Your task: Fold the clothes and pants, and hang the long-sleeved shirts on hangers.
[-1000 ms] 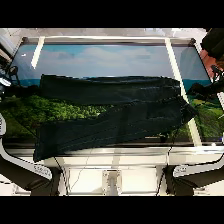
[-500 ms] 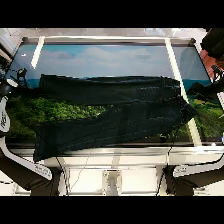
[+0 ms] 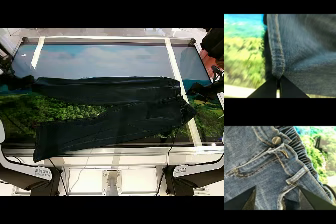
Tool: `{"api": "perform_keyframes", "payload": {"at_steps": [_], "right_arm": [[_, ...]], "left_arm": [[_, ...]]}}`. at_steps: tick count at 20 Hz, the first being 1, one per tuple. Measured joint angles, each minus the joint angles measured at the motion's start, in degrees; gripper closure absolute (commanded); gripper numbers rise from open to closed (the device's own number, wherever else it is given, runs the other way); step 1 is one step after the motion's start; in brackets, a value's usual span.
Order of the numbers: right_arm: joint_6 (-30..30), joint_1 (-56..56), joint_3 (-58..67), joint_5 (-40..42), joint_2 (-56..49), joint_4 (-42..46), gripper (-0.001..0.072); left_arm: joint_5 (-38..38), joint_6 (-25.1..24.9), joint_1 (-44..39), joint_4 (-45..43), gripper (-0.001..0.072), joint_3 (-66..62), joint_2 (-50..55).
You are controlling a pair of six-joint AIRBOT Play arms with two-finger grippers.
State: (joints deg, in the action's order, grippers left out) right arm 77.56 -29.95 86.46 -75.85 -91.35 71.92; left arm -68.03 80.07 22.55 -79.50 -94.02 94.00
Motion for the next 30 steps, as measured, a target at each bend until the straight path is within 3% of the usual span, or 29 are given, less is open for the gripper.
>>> {"api": "perform_keyframes", "payload": {"at_steps": [4,5,6,7,14,16,18,23,30], "right_arm": [[0.0,0.0,0.0,-0.2,0.0,0.0,0.0139],[0.0,0.0,0.0,-0.3,0.0,0.0,0.0140],[0.0,0.0,0.0,-0.5,0.0,0.0,0.0140],[0.0,0.0,0.0,-0.7,0.0,0.0,0.0140],[0.0,0.0,0.0,-1.8,0.0,0.3,0.0141],[-1.0,0.0,0.0,-2.5,0.0,1.2,0.0188],[-3.3,0.0,-0.2,-3.4,0.4,1.9,0.0187],[-8.6,-1.4,-5.2,-3.3,4.0,2.8,0.0187],[-12.8,-6.7,-21.7,0.7,12.8,2.9,0.0188]], "left_arm": [[-8.9,3.6,0.4,-6.6,0.0666,-3.7,0.0],[-10.6,3.8,0.5,-7.6,0.0550,-4.1,0.8],[-12.1,4.1,0.6,-8.5,0.0386,-4.4,1.8],[-13.6,4.4,0.7,-9.0,0.0293,-4.6,2.9],[-23.2,5.0,1.1,-14.1,0.0283,-5.0,8.9],[-24.2,5.0,1.3,-15.4,0.0283,-5.0,8.4],[-25.2,5.0,1.7,-15.4,0.0283,-5.0,6.8],[-26.5,3.0,5.5,-7.2,0.0283,0.0,-1.6],[-20.7,-3.9,13.3,-1.0,0.0283,21.7,-17.5]]}}
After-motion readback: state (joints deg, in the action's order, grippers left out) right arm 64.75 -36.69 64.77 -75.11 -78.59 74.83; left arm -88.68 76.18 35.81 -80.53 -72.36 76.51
